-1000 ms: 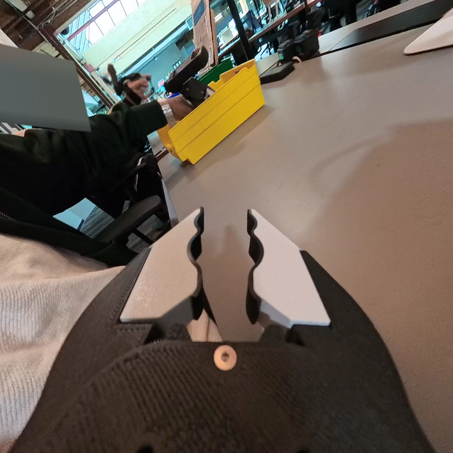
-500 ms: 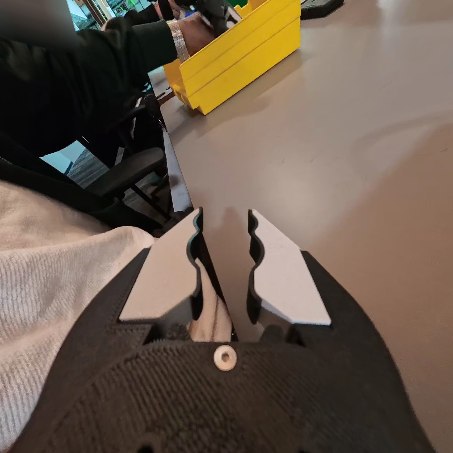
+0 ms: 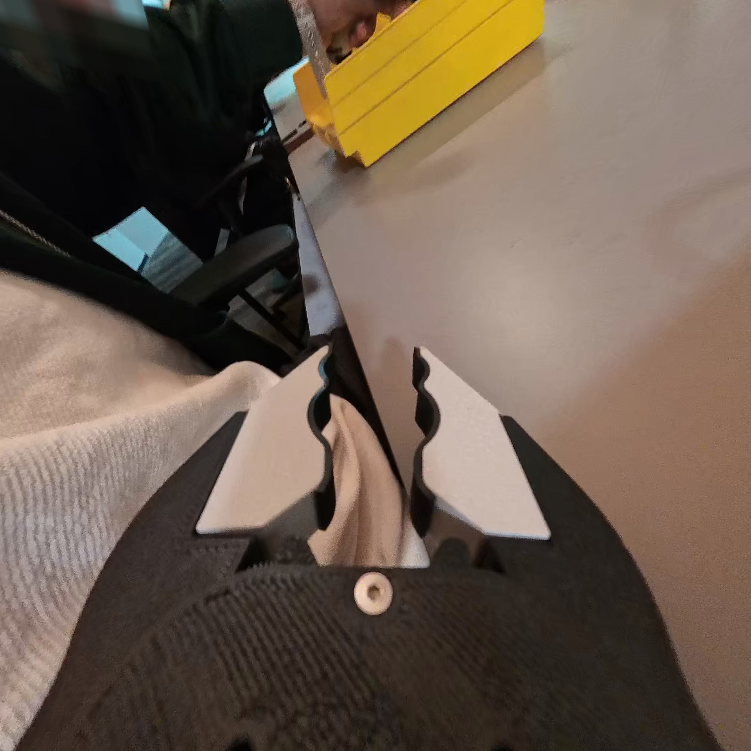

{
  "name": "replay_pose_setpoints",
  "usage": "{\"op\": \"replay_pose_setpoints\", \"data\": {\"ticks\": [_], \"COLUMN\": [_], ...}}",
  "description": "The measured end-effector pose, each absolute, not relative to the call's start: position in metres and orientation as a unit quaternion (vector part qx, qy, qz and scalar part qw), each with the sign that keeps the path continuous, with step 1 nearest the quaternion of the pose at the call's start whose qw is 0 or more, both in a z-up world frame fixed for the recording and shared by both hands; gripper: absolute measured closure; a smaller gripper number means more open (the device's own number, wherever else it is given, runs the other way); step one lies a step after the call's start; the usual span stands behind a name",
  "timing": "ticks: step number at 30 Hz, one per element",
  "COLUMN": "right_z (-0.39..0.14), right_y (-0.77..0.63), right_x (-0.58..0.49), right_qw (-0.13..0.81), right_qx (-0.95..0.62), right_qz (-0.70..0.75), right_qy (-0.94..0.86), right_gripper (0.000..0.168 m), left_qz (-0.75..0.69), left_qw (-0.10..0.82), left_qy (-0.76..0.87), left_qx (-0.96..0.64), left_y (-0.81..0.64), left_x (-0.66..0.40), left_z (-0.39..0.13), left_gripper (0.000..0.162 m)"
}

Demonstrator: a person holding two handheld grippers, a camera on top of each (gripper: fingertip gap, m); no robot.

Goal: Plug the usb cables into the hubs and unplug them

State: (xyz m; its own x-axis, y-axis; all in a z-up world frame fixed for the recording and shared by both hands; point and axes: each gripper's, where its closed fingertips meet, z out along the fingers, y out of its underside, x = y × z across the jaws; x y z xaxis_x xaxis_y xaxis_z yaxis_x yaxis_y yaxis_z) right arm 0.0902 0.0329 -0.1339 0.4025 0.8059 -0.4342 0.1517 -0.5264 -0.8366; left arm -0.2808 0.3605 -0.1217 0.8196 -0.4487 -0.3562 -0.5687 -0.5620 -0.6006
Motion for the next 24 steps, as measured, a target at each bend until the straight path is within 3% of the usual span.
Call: {"op": "replay_pose_setpoints", "data": {"ticks": [1, 7, 24], "right_z": [-0.137, -0.146, -0.146], "right_y": [0.029, 0.021, 0.029], "right_x": [0.088, 0.087, 0.094], "right_qw": [0.363, 0.348, 0.337], "right_qx": [-0.752, -0.753, -0.76], "right_qz": [0.44, 0.424, 0.448], "right_qy": [-0.331, -0.362, -0.328], "right_gripper": [0.131, 0.13, 0.127], "left_qz": [0.086, 0.105, 0.131], "left_qw": [0.378, 0.39, 0.366], "left_qy": [0.283, 0.264, 0.25], "left_qx": [-0.877, -0.876, -0.887], "left_y": [0.361, 0.361, 0.363], "left_x": [-0.281, -0.282, -0.296], "left_z": [-0.118, -0.096, -0.114], "left_gripper": [0.162, 0.162, 0.162]}}
